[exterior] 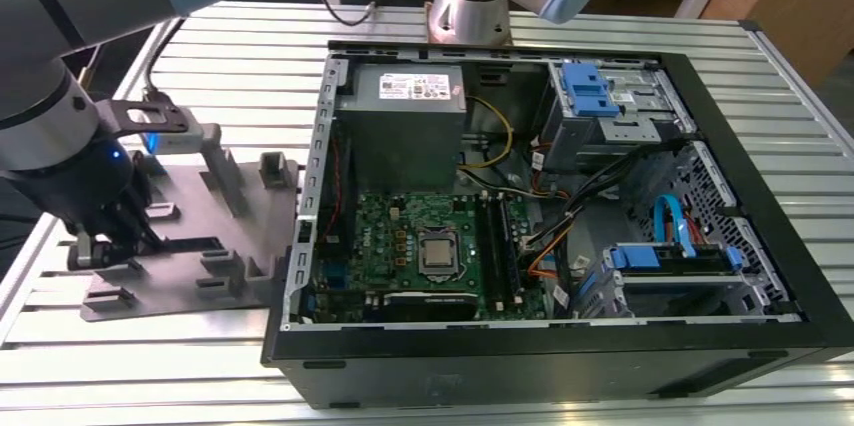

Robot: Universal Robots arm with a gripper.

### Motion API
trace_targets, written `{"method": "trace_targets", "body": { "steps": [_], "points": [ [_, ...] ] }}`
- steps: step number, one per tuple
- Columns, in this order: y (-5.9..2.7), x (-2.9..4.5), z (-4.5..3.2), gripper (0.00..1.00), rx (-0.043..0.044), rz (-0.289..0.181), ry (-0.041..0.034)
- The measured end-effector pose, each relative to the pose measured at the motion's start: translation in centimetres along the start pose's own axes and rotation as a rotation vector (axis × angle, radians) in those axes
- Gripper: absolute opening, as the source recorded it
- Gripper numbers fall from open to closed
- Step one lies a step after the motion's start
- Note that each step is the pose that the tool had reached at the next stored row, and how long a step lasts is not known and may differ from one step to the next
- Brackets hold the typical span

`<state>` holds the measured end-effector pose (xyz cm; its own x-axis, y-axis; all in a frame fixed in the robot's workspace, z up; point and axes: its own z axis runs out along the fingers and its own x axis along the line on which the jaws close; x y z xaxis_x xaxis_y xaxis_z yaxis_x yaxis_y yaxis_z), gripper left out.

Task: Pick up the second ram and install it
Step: 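Pick up the second ram and move it above second insertion slot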

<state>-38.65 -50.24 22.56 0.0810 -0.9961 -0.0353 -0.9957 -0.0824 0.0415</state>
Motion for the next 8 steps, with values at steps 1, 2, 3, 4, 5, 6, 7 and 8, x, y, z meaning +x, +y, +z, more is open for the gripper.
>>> {"method": "trace_targets", "body": {
  "steps": [1,2,3,4,5,6,7,8],
  "points": [
    [0.01,0.00,-0.13,0.11,0.0000,0.000,0.0001],
    [0.01,-0.01,-0.25,0.11,0.0000,0.000,0.0000],
    [0.02,-0.01,-0.36,0.11,0.0000,0.000,0.0000],
    [0.02,-0.02,-0.49,0.11,0.0000,0.000,0.0000],
    [0.03,-0.02,-0.61,0.11,0.0000,0.000,0.0000],
    [0.03,-0.03,-0.73,0.11,0.0000,0.000,0.0000],
    [0.03,-0.03,-0.86,0.11,0.0000,0.000,0.0000],
    [0.04,-0.03,-0.98,0.11,0.0001,0.000,0.0000]
  ]
}}
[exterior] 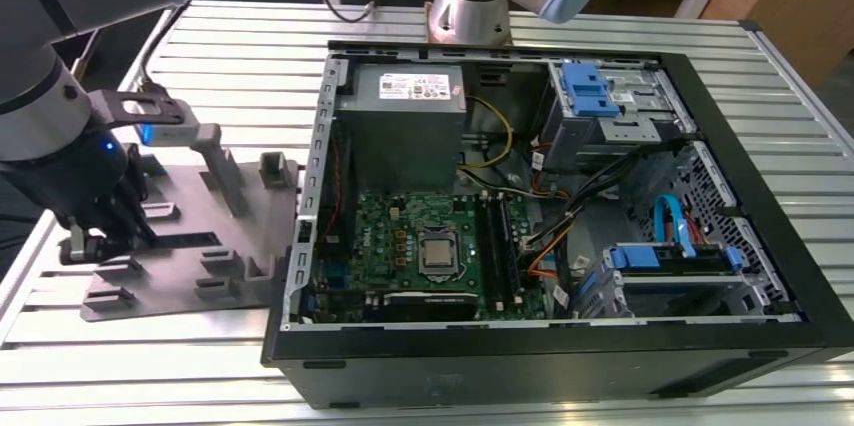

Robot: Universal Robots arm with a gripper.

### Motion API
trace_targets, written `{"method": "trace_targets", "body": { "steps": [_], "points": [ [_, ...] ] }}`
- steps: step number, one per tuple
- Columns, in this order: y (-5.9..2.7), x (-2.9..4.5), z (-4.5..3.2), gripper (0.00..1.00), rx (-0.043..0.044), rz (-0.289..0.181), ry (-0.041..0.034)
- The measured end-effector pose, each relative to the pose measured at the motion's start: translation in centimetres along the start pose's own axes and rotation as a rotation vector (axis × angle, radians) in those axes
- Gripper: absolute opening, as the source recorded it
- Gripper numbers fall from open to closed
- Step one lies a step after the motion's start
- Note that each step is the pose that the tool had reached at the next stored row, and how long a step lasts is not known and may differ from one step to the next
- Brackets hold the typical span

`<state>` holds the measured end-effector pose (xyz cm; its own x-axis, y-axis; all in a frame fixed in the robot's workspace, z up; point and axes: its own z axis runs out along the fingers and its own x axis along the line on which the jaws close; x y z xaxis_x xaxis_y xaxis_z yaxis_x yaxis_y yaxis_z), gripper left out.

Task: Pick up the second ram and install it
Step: 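Pick up the second ram and move it above second insertion slot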

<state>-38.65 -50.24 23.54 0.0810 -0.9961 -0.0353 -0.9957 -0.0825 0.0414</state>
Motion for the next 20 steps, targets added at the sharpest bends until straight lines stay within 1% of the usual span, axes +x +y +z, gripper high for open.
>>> {"method": "trace_targets", "body": {
  "steps": [6,12,14,20],
  "points": [
    [0.03,-0.02,-0.70,0.11,-0.0001,0.000,0.0000],
    [0.04,-0.04,-1.06,0.11,0.0001,0.000,-0.0001],
    [0.04,-0.04,-1.11,0.11,0.0003,0.000,-0.0017],
    [0.06,-0.04,-1.32,0.11,0.0000,0.000,-0.0027]
  ]
}}
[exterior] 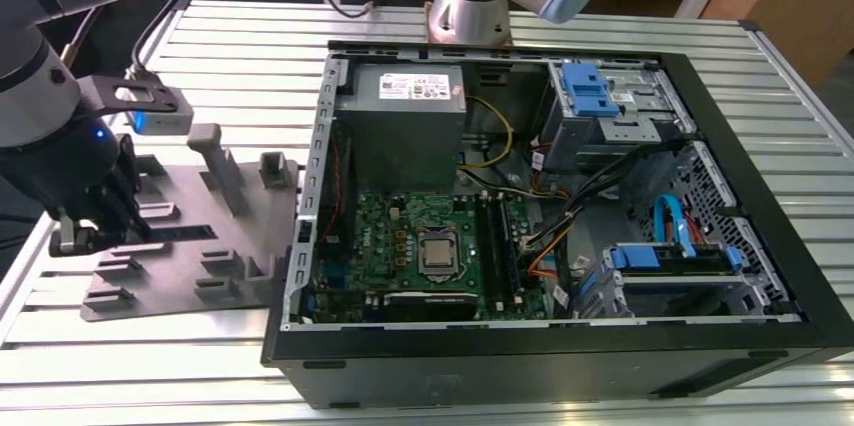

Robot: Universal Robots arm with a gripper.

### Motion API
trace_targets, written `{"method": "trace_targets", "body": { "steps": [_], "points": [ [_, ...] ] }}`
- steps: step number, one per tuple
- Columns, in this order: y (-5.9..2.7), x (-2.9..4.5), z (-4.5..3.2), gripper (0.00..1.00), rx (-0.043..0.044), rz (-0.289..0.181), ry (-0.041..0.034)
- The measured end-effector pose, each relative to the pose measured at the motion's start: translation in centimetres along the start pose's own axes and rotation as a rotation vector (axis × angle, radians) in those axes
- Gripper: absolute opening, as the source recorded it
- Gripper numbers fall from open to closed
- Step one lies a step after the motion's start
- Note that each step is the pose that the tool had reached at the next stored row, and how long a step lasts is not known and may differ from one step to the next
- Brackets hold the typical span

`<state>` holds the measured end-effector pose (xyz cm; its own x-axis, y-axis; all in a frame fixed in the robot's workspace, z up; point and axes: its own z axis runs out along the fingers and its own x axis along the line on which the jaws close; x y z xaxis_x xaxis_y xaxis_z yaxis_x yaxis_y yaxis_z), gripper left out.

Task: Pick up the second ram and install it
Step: 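Pick up the second ram and move it above second insertion slot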

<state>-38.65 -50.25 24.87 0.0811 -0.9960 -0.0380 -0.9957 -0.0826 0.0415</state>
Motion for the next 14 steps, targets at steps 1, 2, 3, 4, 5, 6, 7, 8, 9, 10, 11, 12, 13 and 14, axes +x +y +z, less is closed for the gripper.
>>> {"method": "trace_targets", "body": {
  "steps": [1,2,3,4,5,6,7,8,9,10,11,12,13,14],
  "points": [
    [0.00,0.00,-0.07,0.11,0.0002,0.000,-0.0006],
    [0.01,-0.01,-0.16,0.11,0.0002,0.000,-0.0011],
    [0.01,-0.01,-0.24,0.11,0.0004,0.000,-0.0017],
    [0.01,-0.01,-0.32,0.11,0.0004,0.000,-0.0019],
    [0.02,-0.02,-0.38,0.11,0.0003,0.000,-0.0020],
    [0.02,-0.02,-0.43,0.11,0.0005,0.000,-0.0023],
    [0.02,-0.02,-0.50,0.11,0.0004,0.000,-0.0024],
    [0.03,-0.02,-0.59,0.11,0.0005,0.000,-0.0027],
    [0.03,-0.03,-0.72,0.11,0.0004,0.000,-0.0030],
    [0.03,-0.04,-0.86,0.11,0.0005,0.000,-0.0036],
    [0.04,-0.04,-0.97,0.11,0.0006,0.000,-0.0041],
    [0.04,-0.04,-1.06,0.11,0.0006,0.000,-0.0044],
    [0.05,-0.05,-1.15,0.11,0.0006,0.000,-0.0046],
    [0.05,-0.05,-1.25,0.11,0.0006,0.000,-0.0047]
  ]
}}
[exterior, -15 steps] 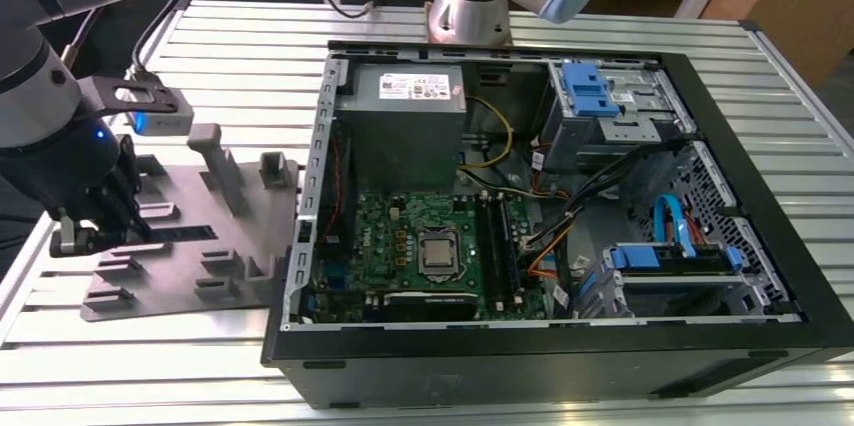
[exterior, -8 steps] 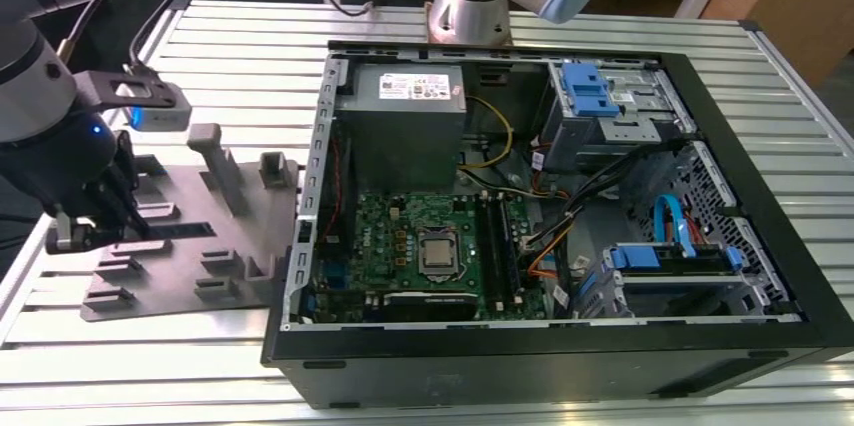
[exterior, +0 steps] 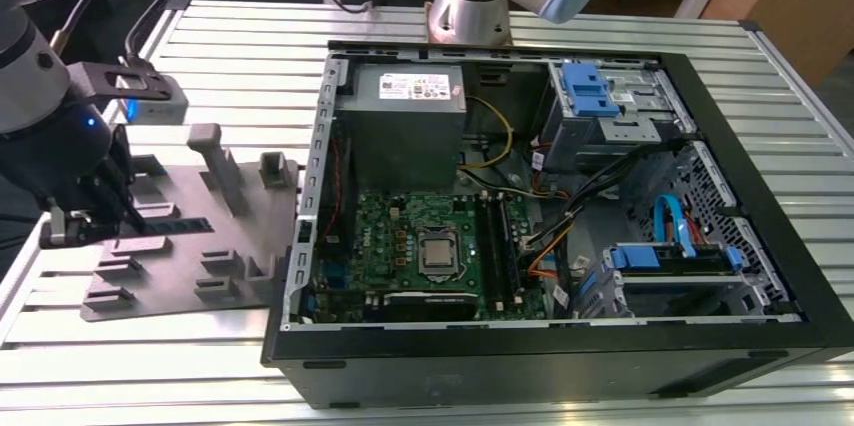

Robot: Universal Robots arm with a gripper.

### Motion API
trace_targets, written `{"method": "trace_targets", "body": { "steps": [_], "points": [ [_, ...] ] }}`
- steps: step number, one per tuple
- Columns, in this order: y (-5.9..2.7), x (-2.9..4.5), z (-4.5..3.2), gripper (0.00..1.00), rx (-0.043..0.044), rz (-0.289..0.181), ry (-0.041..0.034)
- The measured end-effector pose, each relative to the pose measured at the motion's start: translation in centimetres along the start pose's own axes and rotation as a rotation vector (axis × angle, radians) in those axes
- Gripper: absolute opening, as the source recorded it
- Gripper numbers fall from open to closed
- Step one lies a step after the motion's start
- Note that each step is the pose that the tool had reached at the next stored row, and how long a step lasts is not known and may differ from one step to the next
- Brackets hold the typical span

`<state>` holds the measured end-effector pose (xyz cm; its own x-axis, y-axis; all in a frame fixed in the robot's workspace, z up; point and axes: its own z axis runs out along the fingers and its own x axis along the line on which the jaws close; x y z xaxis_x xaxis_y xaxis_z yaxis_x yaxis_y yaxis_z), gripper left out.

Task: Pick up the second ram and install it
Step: 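Pick up the second ram and move it above second insertion slot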

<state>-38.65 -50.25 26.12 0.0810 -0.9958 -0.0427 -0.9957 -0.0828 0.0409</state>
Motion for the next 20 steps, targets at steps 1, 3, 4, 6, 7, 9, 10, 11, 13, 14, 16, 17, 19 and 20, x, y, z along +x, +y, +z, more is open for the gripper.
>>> {"method": "trace_targets", "body": {
  "steps": [1,3,4,6,7,9,10,11,13,14,16,17,19,20],
  "points": [
    [0.00,0.00,-0.09,0.11,0.0001,0.000,-0.0001],
    [0.01,-0.01,-0.26,0.11,0.0000,0.000,-0.0004],
    [0.02,-0.02,-0.36,0.11,0.0001,0.000,-0.0007],
    [0.02,-0.02,-0.53,0.11,0.0001,0.000,-0.0010],
    [0.02,-0.03,-0.60,0.11,0.0001,0.000,-0.0011],
    [0.03,-0.03,-0.71,0.11,0.0002,0.000,-0.0015],
    [0.03,-0.03,-0.73,0.11,0.0003,0.000,-0.0016],
    [0.03,-0.03,-0.74,0.11,0.0005,0.000,-0.0017],
    [0.03,-0.03,-0.79,0.11,0.0001,0.000,-0.0015],
    [0.03,-0.03,-0.80,0.11,0.0001,0.000,-0.0015],
    [0.03,-0.03,-0.83,0.11,0.0001,0.000,-0.0015],
    [0.03,-0.04,-0.84,0.11,0.0001,0.000,-0.0015],
    [0.03,-0.03,-0.87,0.11,0.0000,0.000,-0.0009],
    [0.03,-0.03,-0.87,0.11,0.0000,0.000,-0.0008]
  ]
}}
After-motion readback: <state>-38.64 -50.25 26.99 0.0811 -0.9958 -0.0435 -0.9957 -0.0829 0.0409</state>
